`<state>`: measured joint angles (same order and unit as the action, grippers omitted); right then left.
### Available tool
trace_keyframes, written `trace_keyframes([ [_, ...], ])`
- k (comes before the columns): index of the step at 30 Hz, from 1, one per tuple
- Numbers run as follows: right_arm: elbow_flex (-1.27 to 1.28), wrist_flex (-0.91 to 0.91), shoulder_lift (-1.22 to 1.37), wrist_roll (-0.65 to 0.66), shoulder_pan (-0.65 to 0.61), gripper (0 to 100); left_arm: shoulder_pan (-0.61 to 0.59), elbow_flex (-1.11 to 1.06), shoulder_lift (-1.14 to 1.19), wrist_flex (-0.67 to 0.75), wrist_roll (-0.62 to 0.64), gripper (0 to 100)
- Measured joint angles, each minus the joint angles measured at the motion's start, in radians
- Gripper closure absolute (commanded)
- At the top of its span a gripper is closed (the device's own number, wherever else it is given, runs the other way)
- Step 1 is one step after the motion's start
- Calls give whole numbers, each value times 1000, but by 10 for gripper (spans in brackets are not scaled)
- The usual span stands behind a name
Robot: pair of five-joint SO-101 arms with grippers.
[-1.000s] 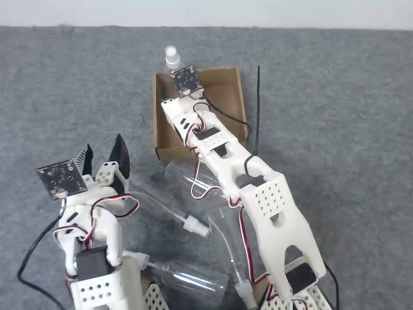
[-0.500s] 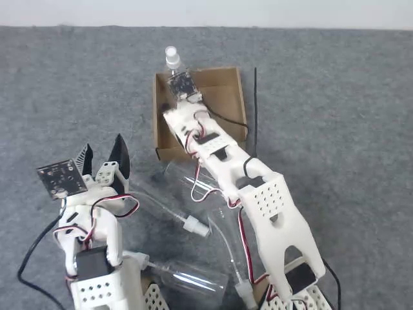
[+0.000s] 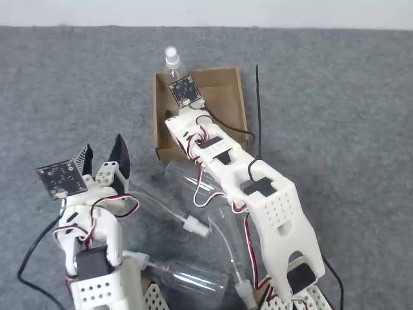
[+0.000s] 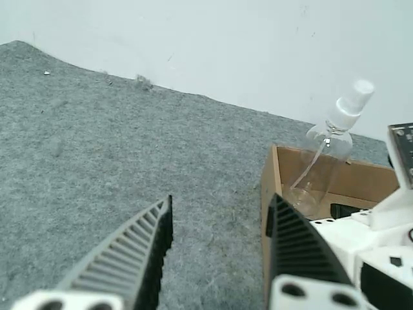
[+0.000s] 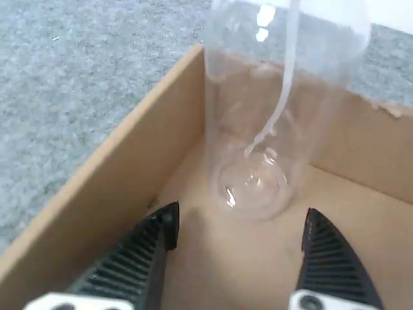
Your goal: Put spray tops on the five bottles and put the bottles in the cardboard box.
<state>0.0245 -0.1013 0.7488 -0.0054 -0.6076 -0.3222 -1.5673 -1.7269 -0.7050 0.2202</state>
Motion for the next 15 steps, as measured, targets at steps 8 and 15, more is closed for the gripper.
trace_keyframes([
  [8, 175, 9, -184, 0, 0, 749, 0, 0, 0, 0, 0, 776],
  [15, 258, 9, -279, 0, 0, 749, 0, 0, 0, 0, 0, 776],
])
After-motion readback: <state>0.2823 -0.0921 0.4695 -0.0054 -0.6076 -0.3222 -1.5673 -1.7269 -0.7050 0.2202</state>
